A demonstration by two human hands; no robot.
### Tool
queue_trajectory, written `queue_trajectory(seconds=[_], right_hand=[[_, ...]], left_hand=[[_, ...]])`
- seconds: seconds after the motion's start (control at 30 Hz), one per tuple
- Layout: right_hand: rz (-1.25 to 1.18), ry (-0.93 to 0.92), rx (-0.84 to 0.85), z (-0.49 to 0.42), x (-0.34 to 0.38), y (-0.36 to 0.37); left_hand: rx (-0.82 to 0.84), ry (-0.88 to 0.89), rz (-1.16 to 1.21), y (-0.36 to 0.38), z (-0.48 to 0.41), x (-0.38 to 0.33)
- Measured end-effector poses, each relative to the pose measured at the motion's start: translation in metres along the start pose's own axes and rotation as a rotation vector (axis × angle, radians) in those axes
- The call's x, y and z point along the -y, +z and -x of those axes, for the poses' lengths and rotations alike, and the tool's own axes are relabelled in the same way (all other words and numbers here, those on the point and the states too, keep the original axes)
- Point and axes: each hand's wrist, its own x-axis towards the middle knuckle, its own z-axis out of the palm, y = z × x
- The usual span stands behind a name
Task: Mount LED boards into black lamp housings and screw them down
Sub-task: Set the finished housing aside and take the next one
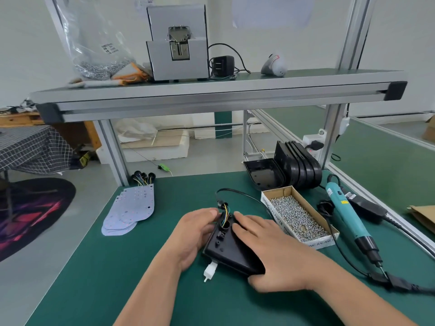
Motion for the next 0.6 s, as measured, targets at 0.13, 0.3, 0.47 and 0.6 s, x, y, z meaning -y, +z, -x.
queue_trajectory(seconds=[0.13,0.3,0.47,0.6], right_hand=[[0.077,-0.055,-0.005,-0.001,-0.01,0.003],[0.054,-0.079,-0.001,-0.006,-0.017,0.007],[-0.275,0.121,-0.162,-0.016,-0.019,-0.002],[-0.553,0.311,-0.408,-0.038,-0.016,-0.012]], left_hand=[[-0.046,-0.017,-0.015,0.005,-0.002,0.001],[-0.09,-0.021,0.089,0.02,0.003,-0.005],[-0.23,0.194,-0.207,0.034,0.004,-0.001],[-0.151,0.311,-0.215,0.036,0.007,-0.005]])
